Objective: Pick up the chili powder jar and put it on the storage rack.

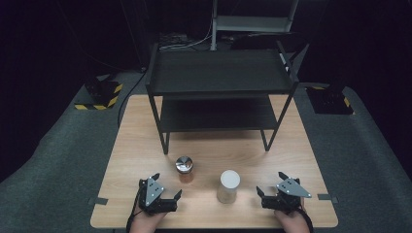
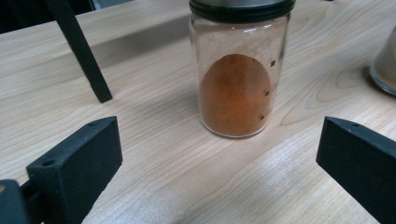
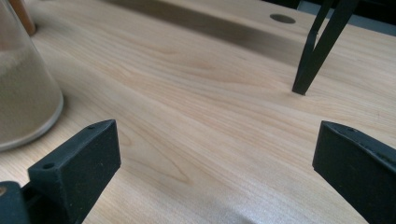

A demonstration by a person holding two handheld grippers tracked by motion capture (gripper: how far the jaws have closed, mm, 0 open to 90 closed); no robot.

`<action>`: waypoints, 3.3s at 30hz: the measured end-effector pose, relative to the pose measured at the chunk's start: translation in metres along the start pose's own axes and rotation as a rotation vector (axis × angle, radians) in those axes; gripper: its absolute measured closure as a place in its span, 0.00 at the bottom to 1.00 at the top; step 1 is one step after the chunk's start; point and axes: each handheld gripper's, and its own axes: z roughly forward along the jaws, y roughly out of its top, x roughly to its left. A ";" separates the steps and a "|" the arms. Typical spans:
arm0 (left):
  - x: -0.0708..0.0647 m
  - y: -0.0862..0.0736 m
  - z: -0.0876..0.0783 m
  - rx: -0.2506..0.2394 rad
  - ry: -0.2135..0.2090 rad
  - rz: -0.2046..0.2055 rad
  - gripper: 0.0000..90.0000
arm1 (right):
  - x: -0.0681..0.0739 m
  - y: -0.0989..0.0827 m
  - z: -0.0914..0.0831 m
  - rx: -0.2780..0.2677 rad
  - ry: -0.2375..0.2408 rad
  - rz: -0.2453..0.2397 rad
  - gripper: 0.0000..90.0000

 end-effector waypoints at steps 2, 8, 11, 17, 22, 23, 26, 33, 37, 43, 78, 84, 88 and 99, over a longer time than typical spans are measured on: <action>0.000 0.001 0.001 0.007 -0.007 0.014 0.01 | 0.001 0.001 0.000 0.007 -0.003 -0.001 0.00; 0.000 -0.001 -0.001 -0.005 -0.017 0.021 0.01 | 0.002 0.007 0.001 0.047 -0.033 0.049 0.00; 0.001 -0.002 -0.002 -0.010 -0.018 0.010 0.00 | 0.004 0.003 -0.002 0.030 -0.042 0.057 0.00; 0.006 -0.005 -0.004 -0.022 -0.027 -0.025 0.00 | 0.002 0.000 -0.004 0.011 -0.039 0.073 0.00; 0.004 -0.004 -0.003 -0.020 -0.026 -0.013 0.00 | 0.001 -0.005 -0.007 -0.011 -0.038 0.100 0.00; 0.004 -0.004 -0.003 -0.020 -0.026 -0.013 0.00 | 0.001 -0.005 -0.007 -0.011 -0.038 0.100 0.00; 0.004 -0.005 -0.004 -0.021 -0.022 -0.008 0.00 | 0.001 -0.004 -0.006 -0.007 -0.042 0.104 0.00; 0.005 -0.002 -0.004 0.001 -0.029 -0.014 0.01 | 0.003 -0.003 -0.006 0.000 -0.048 0.093 0.00; 0.005 -0.002 -0.004 -0.001 -0.023 -0.022 0.01 | 0.001 -0.003 -0.006 -0.001 -0.044 0.101 0.00; 0.006 -0.005 -0.005 -0.016 -0.018 -0.032 0.00 | 0.003 -0.003 -0.006 0.000 -0.045 0.091 0.00; -0.001 0.016 -0.013 -0.126 -0.057 -0.047 0.00 | 0.000 -0.004 -0.006 -0.006 -0.028 0.086 0.00; -0.004 0.020 -0.007 -0.133 -0.056 -0.051 0.01 | 0.000 -0.004 -0.006 -0.008 -0.027 0.082 0.00; -0.005 0.022 -0.002 -0.132 -0.054 -0.059 0.01 | 0.001 -0.004 -0.006 -0.007 -0.027 0.079 0.00; -0.005 0.029 0.010 -0.140 -0.054 -0.054 0.02 | 0.000 -0.005 -0.007 -0.012 -0.028 0.084 0.00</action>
